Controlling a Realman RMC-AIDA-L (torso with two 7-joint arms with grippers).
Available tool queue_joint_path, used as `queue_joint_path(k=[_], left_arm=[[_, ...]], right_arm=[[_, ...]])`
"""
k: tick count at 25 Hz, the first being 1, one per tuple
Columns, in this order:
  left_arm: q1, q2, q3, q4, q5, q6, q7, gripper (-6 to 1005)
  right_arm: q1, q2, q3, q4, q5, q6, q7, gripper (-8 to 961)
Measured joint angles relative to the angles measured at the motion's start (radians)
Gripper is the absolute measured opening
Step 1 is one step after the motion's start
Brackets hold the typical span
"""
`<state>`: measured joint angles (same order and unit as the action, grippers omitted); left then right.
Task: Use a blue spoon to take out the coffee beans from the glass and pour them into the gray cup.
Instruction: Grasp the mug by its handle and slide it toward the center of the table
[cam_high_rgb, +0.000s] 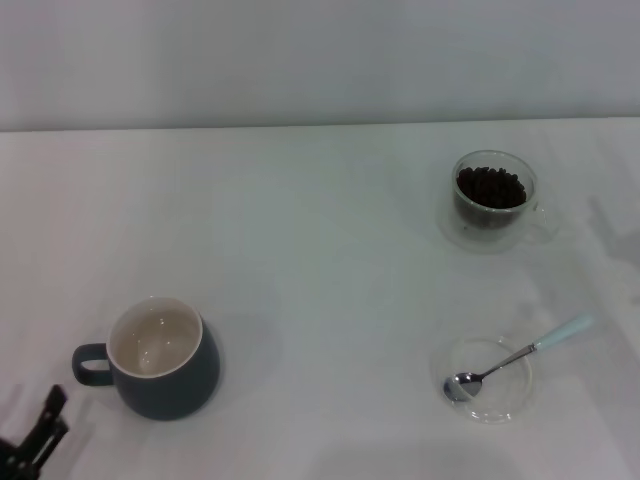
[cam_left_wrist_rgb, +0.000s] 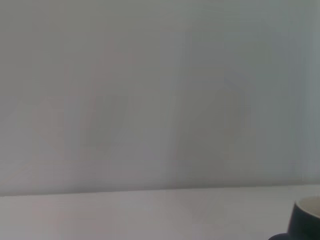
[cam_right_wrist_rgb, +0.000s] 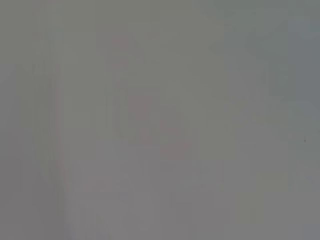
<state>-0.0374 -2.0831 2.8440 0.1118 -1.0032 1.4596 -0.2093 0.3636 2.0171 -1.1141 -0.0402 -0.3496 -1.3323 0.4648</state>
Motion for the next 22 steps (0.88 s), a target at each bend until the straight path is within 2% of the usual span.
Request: queue_joint_path(k=[7, 16, 22], left_arm=[[-0.081, 0.002, 0.000, -0.002, 0.078, -0.081, -0.001, 857], [-0.098, 0.000, -0.012, -0.003, 0.065, -0.109, 0.000, 858], [-0.132, 0.000, -0.012, 0.002, 0.036, -0.151, -0.003, 851]], right_arm=[[-0.002, 0.000, -0.016, 0.000, 0.000, -0.008, 0.021, 835], [-0.006, -0.001, -0.016, 0.000, 0.000, -0.010, 0.026, 835], [-0.008, -0.002, -0.013, -0.005, 0.003, -0.006, 0.026, 835]])
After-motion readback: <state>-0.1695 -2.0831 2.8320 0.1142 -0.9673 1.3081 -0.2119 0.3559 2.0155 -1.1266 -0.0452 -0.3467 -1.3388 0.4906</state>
